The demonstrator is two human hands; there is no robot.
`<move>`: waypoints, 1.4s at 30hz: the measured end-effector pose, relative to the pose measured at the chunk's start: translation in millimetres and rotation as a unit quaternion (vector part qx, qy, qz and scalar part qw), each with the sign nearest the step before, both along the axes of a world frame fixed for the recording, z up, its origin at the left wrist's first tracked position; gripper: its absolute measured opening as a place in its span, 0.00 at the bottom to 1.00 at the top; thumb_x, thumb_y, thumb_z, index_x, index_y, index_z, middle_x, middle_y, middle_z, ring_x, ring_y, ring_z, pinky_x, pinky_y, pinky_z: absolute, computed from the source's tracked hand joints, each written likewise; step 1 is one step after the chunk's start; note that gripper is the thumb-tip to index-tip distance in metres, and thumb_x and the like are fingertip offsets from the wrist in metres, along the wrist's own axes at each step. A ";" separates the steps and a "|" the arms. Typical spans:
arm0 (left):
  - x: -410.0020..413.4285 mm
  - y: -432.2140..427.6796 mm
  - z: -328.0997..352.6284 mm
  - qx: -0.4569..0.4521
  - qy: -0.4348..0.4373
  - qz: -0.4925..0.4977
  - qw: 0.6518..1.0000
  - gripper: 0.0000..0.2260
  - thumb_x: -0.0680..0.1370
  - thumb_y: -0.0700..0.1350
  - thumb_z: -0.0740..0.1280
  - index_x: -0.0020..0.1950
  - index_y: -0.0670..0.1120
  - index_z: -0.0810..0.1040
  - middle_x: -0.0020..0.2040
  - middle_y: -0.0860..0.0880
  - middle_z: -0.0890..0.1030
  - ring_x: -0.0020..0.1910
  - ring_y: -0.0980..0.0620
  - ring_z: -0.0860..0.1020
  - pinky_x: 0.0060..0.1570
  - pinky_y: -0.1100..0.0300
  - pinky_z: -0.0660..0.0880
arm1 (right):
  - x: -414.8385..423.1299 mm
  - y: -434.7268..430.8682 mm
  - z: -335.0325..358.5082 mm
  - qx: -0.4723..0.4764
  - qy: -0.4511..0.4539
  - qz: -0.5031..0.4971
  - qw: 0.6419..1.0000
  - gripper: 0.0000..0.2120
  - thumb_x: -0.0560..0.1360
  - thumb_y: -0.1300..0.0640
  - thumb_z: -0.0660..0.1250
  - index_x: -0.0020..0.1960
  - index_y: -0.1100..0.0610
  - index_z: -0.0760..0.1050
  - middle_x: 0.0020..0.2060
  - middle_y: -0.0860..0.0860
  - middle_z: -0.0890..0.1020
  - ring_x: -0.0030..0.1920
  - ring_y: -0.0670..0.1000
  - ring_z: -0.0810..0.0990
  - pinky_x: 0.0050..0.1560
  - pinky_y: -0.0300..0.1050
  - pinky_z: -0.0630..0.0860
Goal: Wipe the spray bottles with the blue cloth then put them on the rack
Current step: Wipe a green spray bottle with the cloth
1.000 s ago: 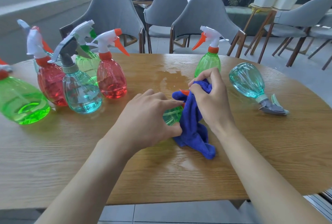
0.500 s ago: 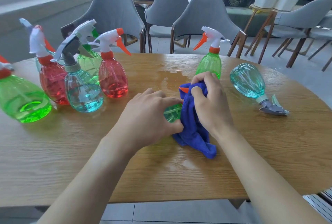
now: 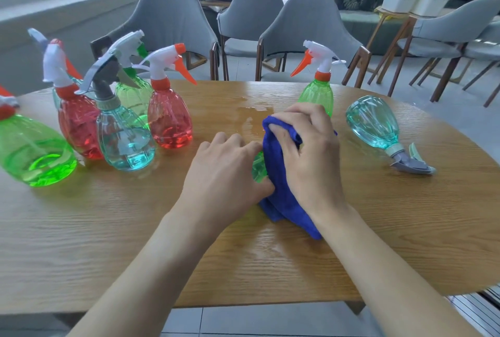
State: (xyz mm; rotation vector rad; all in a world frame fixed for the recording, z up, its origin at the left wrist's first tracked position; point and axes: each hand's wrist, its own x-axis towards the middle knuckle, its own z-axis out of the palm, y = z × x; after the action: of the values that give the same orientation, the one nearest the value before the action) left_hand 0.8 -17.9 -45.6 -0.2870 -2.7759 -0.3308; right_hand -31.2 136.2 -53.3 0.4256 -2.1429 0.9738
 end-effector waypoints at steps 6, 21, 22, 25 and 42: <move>2.0 0.1 -0.8 -0.023 0.011 -0.011 1.000 0.28 0.72 0.63 0.66 0.72 0.57 0.80 0.57 0.52 0.83 0.57 0.46 0.76 0.57 0.50 0.73 | -11.1 10.4 -5.1 0.051 -0.052 -0.062 0.995 0.09 0.84 0.54 0.67 0.58 0.54 0.85 0.54 0.50 0.72 0.54 0.54 0.74 0.52 0.54 0.77; 2.5 -8.0 7.7 0.055 -0.015 -0.008 0.998 0.25 0.69 0.64 0.67 0.64 0.59 0.83 0.51 0.55 0.84 0.53 0.49 0.77 0.51 0.52 0.75 | -5.5 0.2 -9.3 -0.007 -0.081 -0.011 0.997 0.09 0.86 0.56 0.64 0.61 0.54 0.81 0.53 0.48 0.70 0.50 0.43 0.72 0.53 0.35 0.70; 2.7 -11.3 9.1 0.089 -0.017 0.000 0.996 0.23 0.70 0.63 0.69 0.64 0.60 0.84 0.53 0.56 0.84 0.55 0.49 0.78 0.53 0.52 0.76 | -6.4 3.6 -8.5 -0.028 -0.100 -0.023 0.994 0.09 0.86 0.56 0.63 0.61 0.54 0.81 0.53 0.49 0.71 0.49 0.42 0.72 0.54 0.33 0.69; 2.5 -20.9 12.9 0.181 -0.041 0.023 0.982 0.18 0.72 0.60 0.74 0.61 0.64 0.84 0.53 0.58 0.86 0.54 0.54 0.81 0.53 0.55 0.77 | -11.8 15.6 -6.3 -0.114 -0.150 -0.045 0.981 0.06 0.86 0.57 0.63 0.58 0.50 0.78 0.54 0.50 0.74 0.50 0.40 0.74 0.55 0.26 0.67; -2.5 -12.5 10.5 0.287 -0.007 -0.067 0.956 0.09 0.83 0.54 0.68 0.60 0.59 0.86 0.54 0.60 0.85 0.55 0.60 0.82 0.59 0.51 0.79 | -11.6 5.9 0.4 -0.384 -0.259 0.008 0.886 0.13 0.76 0.47 0.76 0.53 0.49 0.74 0.44 0.47 0.82 0.43 0.46 0.82 0.49 0.53 0.82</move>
State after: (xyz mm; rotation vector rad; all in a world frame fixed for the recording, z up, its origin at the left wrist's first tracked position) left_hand -1.7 -30.4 -35.0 -0.3217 -2.5309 -1.1418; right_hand -42.8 142.1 -52.9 -0.2406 -1.9522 1.9947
